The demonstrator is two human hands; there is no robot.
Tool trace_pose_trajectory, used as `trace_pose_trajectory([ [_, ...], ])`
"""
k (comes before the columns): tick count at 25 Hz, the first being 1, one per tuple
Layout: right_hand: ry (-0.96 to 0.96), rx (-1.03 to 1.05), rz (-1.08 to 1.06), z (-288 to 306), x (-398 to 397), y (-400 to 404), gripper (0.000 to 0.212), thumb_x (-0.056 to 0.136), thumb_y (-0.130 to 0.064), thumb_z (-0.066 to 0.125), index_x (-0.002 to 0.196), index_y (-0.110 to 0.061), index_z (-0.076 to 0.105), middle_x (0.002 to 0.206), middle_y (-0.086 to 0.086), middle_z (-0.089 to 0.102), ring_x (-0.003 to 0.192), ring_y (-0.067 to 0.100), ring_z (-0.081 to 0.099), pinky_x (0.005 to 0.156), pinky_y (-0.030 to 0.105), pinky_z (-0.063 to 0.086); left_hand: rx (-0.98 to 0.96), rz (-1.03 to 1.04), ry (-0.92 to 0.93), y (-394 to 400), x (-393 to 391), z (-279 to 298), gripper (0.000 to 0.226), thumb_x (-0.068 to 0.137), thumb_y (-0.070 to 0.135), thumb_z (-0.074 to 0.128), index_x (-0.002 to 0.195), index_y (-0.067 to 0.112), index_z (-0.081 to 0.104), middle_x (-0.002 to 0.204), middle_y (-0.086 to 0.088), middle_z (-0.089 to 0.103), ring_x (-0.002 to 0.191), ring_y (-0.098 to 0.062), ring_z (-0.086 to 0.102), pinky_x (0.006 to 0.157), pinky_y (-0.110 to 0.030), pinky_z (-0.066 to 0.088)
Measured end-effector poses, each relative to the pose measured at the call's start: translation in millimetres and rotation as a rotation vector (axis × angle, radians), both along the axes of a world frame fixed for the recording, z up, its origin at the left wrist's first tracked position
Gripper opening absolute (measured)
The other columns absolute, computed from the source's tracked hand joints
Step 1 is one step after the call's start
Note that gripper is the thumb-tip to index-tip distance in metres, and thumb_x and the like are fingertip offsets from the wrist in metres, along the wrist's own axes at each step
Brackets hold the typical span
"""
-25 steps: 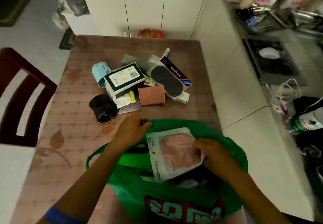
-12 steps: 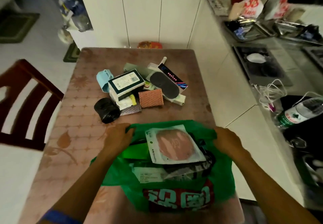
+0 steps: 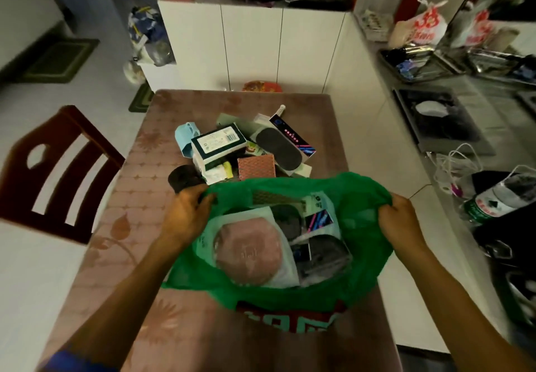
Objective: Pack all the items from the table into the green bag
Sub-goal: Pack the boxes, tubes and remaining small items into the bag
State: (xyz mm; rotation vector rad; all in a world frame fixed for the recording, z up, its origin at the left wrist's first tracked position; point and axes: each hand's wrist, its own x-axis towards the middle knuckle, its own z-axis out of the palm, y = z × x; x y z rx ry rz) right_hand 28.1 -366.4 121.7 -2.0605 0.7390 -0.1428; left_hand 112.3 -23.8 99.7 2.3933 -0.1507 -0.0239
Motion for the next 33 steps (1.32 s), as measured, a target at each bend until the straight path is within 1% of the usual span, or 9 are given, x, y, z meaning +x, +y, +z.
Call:
trace_pose_trajectory([
  [6,0.316,-0.376,0.164,2,13,-18,0.029,0.084,-0.011,0.049,0.111,-0.017,0.056,0.109,0.014,0.065,0.087,0.033,0.06,0.071,0.039,0.048,0.112,-0.161,-0.071,-37,3,-13,0.017,0.091,0.022,0.055,0.081,0.012,0.064,0.066,-0.004,0.061,0.057,-0.021,0.056,0.056,-0.033,0.049],
  [8,0.156,-0.591,0.289,11,12,0,0.049,0.079,-0.01,0.058,0.126,-0.021,0.049,0.123,0.007,0.059,0.105,0.031,0.055,0.086,0.041,0.046,0.127,-0.168,-0.053,-40,3,-25,0.018,0.091,0.024,0.055,0.079,0.013,0.062,0.065,-0.004,0.061,0.055,-0.019,0.056,0.053,-0.033,0.049],
  [11,-0.17,-0.425,0.687,7,12,59,0.041,0.08,-0.005,0.059,0.119,-0.018,0.059,0.119,0.003,0.062,0.11,0.02,0.054,0.096,0.034,0.043,0.129,-0.141,-0.029,-40,9,-36,0.02,0.091,0.023,0.054,0.072,0.018,0.055,0.061,-0.003,0.056,0.054,-0.022,0.054,0.051,-0.032,0.046],
  [13,0.126,-0.386,0.968,-31,25,88,0.04,0.089,-0.021,0.054,0.129,-0.021,0.053,0.133,0.003,0.054,0.121,0.024,0.048,0.099,0.041,0.042,0.146,-0.133,-0.041,-41,14,-38,0.022,0.092,0.025,0.051,0.073,0.016,0.057,0.062,-0.006,0.057,0.055,-0.025,0.056,0.051,-0.034,0.047],
  [17,0.607,-0.39,0.547,-90,44,57,0.064,0.096,-0.046,0.039,0.151,-0.022,0.015,0.159,0.009,0.016,0.143,0.038,0.016,0.113,0.051,0.023,0.101,0.028,-0.039,-19,36,-43,0.035,0.091,0.042,0.035,0.075,0.017,0.054,0.061,-0.008,0.058,0.05,-0.027,0.056,0.048,-0.037,0.051],
  [23,0.284,-0.67,0.234,-54,36,19,0.062,0.09,-0.027,0.057,0.143,-0.013,0.027,0.137,0.021,0.048,0.115,0.039,0.051,0.086,0.043,0.048,0.189,0.079,-0.11,-13,67,-39,0.035,0.094,0.039,0.035,0.083,0.014,0.057,0.066,-0.013,0.061,0.052,-0.029,0.056,0.05,-0.038,0.052],
  [26,0.056,-0.945,0.322,-42,62,30,0.078,0.078,-0.022,0.07,0.144,-0.017,0.028,0.144,0.02,0.039,0.121,0.042,0.043,0.094,0.055,0.043,0.218,-0.019,-0.145,-32,57,-37,0.032,0.093,0.037,0.037,0.078,0.015,0.054,0.065,-0.012,0.062,0.052,-0.03,0.057,0.052,-0.041,0.052],
  [29,0.18,-1.08,0.298,-36,86,4,0.09,0.074,-0.021,0.071,0.148,-0.023,0.019,0.154,0.015,0.024,0.134,0.039,0.027,0.103,0.057,0.025,0.166,-0.008,-0.068,-36,48,-44,0.033,0.092,0.039,0.037,0.072,0.017,0.05,0.064,-0.008,0.06,0.054,-0.029,0.057,0.054,-0.042,0.052],
  [33,0.35,-0.392,0.198,-40,89,-27,0.016,0.09,-0.02,0.055,0.103,-0.013,0.061,0.108,0.023,0.067,0.096,0.034,0.062,0.092,0.048,0.047,-0.293,0.146,0.172,-45,45,-36,0.039,0.093,0.039,0.041,0.076,0.007,0.056,0.072,-0.019,0.062,0.063,-0.03,0.06,0.063,-0.052,0.054],
])
